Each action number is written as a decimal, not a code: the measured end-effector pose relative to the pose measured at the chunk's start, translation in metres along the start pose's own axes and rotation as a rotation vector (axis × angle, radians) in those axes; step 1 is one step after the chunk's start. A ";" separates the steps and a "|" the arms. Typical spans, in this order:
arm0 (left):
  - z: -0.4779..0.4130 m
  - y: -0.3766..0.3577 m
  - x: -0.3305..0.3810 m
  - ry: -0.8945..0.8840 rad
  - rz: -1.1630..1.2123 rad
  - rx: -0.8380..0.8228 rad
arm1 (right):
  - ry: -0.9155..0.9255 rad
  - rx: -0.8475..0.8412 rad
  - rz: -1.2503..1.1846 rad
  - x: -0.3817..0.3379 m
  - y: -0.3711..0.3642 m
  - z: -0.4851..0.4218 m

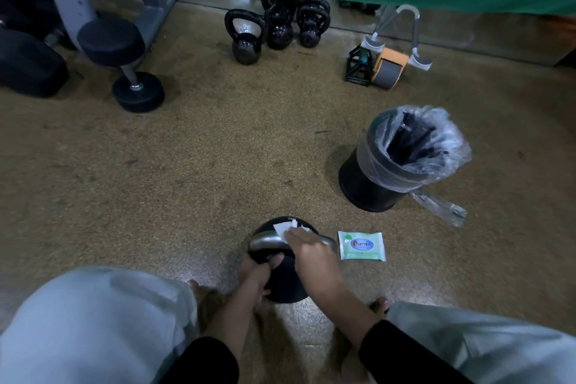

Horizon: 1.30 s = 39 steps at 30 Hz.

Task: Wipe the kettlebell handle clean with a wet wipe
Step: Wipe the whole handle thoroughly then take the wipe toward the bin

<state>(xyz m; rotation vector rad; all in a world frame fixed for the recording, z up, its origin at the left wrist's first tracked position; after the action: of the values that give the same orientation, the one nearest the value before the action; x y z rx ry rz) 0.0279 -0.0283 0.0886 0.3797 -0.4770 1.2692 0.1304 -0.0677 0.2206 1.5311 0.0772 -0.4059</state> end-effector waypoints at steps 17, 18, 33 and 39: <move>-0.001 0.000 0.002 0.005 -0.019 0.016 | 0.172 0.189 0.093 0.013 -0.011 0.019; -0.001 0.000 0.002 0.005 -0.018 0.015 | 0.172 0.202 0.093 0.010 -0.010 0.016; 0.006 -0.001 0.002 0.013 -0.026 0.006 | 0.368 0.226 0.141 0.003 -0.019 0.019; 0.006 0.000 0.005 0.003 -0.033 0.020 | 0.228 0.191 0.123 0.009 -0.010 0.011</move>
<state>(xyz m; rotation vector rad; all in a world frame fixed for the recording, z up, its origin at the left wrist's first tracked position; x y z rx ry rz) 0.0278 -0.0271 0.0959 0.4013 -0.4545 1.2436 0.1338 -0.0798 0.2088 1.7572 0.1245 -0.1418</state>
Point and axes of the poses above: each hand's wrist, its own z-axis away from the middle knuckle, its own y-axis out of the back of the hand, x = y × z, the point moved 3 cm from there along -z, towards the middle knuckle, and after that the axes turned 2 degrees about -x, right-handed, at the moved point
